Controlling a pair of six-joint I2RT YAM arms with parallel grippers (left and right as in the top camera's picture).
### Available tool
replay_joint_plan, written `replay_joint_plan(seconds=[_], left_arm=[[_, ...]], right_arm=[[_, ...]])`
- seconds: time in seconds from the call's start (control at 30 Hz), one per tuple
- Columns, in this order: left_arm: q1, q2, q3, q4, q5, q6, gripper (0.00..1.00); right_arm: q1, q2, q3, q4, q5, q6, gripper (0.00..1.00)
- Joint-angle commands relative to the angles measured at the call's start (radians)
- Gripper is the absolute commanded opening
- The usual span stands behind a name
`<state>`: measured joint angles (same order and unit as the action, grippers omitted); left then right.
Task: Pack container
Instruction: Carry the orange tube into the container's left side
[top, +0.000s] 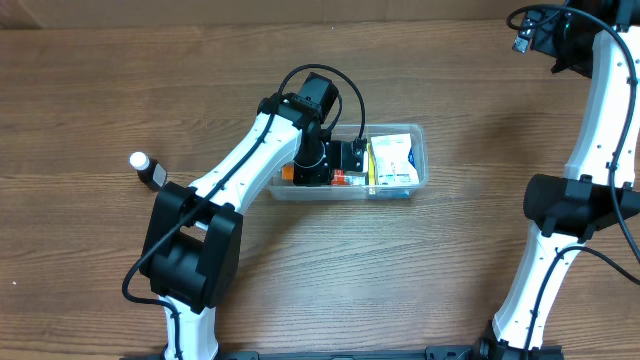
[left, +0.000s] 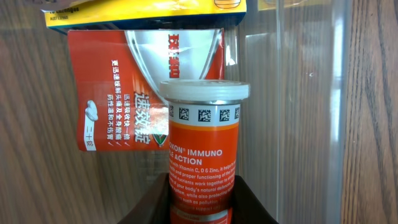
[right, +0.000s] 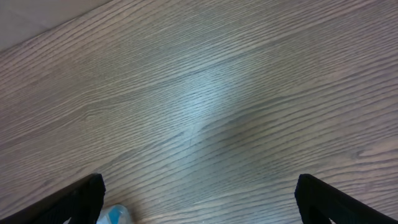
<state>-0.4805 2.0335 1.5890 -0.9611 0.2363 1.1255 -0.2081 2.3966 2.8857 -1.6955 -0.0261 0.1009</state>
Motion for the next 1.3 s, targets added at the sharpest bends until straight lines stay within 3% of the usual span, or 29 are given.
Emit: replay_joint_plan(seconds=[0.0, 0.17, 0.33, 1.0, 1.27], left_arm=[[-0.005, 0.007, -0.003, 0.0, 0.031, -0.012, 0.2], [-0.005, 0.007, -0.003, -0.002, 0.047, -0.012, 0.34], [-0.005, 0.007, -0.003, -0.002, 0.053, -0.012, 0.38], [-0.004, 0.01, -0.006, 0.053, 0.046, -0.041, 0.4], [-0.005, 0.116, -0.01, 0.042, 0.075, -0.076, 0.37]], right_arm=[[0.001, -0.012, 0.027, 0.003, -0.001, 0.004, 1.0], [0.001, -0.012, 0.027, 0.003, -0.001, 0.004, 1.0], [0.001, -0.012, 0.027, 0.003, -0.001, 0.004, 1.0], [0.001, -0.012, 0.027, 0.003, -0.001, 0.004, 1.0], [0.001, -0.012, 0.027, 0.003, -0.001, 0.004, 1.0]])
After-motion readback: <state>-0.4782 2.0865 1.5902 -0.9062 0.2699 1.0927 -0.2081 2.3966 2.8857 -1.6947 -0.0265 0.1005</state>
